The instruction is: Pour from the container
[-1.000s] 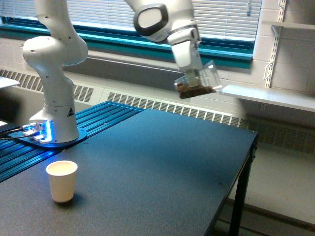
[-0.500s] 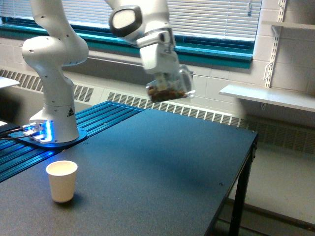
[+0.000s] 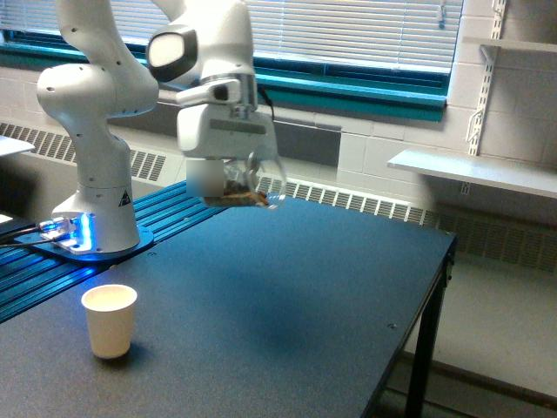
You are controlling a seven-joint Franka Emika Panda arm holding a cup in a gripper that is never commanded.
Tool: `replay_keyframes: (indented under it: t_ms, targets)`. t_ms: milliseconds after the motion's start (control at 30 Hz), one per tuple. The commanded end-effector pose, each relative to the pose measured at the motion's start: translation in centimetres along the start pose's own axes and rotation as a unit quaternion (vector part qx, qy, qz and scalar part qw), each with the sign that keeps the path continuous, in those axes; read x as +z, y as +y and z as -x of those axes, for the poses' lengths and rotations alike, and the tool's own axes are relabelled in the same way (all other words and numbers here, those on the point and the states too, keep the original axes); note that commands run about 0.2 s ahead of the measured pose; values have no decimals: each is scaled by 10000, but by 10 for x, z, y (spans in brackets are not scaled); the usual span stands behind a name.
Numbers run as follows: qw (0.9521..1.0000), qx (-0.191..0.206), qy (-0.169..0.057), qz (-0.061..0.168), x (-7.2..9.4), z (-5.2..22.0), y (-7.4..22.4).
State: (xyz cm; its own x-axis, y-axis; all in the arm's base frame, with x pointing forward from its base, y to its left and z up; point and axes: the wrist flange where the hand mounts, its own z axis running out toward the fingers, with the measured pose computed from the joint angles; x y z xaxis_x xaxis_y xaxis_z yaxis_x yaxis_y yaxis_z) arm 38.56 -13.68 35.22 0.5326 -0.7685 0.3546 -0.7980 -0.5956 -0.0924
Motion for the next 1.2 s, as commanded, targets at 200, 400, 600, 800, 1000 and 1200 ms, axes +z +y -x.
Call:
replay_keyframes:
  t_ms: [200, 400, 600, 800, 1000, 1200]
  targets:
    - [9994, 284, -99, 160, 19, 1, 39]
    - [9985, 450, -193, 235, 25, 7, 59]
    - [9966, 673, -255, 407, 32, 10, 86]
    - [9943, 890, -301, 502, 36, 11, 106]
    - [9917, 1115, -296, 562, 38, 7, 124]
    - [9901, 1235, -337, 583, 41, 10, 134]
